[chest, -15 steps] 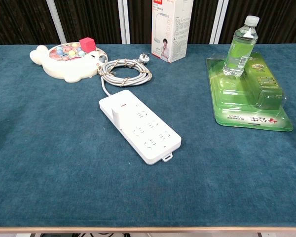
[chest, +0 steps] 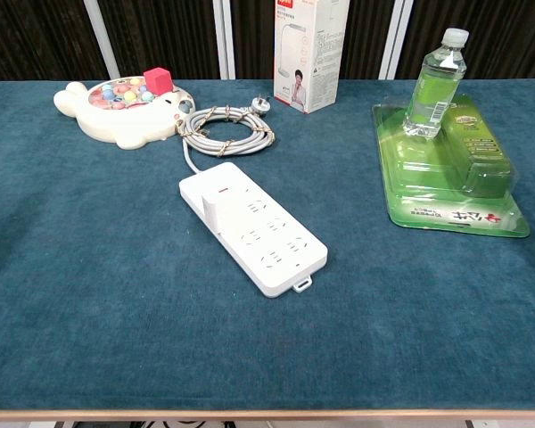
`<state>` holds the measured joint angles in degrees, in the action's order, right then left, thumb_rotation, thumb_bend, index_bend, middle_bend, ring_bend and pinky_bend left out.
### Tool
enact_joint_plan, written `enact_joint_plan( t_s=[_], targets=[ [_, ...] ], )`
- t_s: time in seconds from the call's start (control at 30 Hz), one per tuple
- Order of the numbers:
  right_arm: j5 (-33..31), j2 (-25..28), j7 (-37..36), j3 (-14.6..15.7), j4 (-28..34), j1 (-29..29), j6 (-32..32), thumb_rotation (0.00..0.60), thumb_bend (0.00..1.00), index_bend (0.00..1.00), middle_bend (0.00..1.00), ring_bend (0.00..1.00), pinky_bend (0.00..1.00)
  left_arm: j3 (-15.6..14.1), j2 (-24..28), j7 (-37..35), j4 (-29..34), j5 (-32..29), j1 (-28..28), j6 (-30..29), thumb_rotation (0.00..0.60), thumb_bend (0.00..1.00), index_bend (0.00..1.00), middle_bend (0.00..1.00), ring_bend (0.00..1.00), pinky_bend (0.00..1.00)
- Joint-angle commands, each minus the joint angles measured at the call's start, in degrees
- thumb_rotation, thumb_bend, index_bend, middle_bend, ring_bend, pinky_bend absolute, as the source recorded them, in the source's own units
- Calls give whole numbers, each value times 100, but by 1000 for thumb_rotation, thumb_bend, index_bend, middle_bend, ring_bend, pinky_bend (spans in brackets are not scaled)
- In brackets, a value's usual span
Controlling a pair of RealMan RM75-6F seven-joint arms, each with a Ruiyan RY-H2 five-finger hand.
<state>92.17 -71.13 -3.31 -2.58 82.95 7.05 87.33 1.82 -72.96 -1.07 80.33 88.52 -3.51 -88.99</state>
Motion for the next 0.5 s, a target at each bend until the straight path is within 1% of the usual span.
enact_joint_plan(
  t_s=[0.03,0.1,0.17,0.2,0.23,0.3,0.37,0.43,0.5],
  targets=[
    [67,-1,-53,16,-53,38,-16,600,236,0,0,0,0,-6,-4,57,43,40,-23,7,600,0,0,0,0,0],
    [117,-6,-74,26,-92,59,-15,600,235,0,0,0,0,-7,-6,100,65,48,-35,19,600,0,0,0,0,0],
    [254,-38,-144,40,-179,111,21,600,276,0,0,0,0,-1,4,114,118,12,-46,63,600,0,0,0,0,0],
    [306,-58,-171,49,-239,135,25,600,315,0,0,0,0,9,13,115,145,-14,-55,89,600,0,0,0,0,0],
    [364,-75,-186,60,-297,166,19,600,369,0,0,0,0,25,25,127,171,-41,-71,120,600,0,0,0,0,0],
    [495,-91,-172,84,-382,243,-7,600,444,0,0,0,0,70,60,185,230,-79,-133,201,600,0,0,0,0,0],
    [727,-76,-101,114,-411,380,-44,600,561,0,0,0,0,158,121,279,359,-84,-254,291,600,0,0,0,0,0],
    [919,-57,-41,137,-369,491,-66,600,707,0,0,0,0,232,178,351,513,-86,-362,376,600,0,0,0,0,0],
    [1085,-46,71,153,-304,596,-105,600,795,0,0,0,0,310,235,442,692,-98,-477,475,600,0,0,0,0,0]
  ],
)
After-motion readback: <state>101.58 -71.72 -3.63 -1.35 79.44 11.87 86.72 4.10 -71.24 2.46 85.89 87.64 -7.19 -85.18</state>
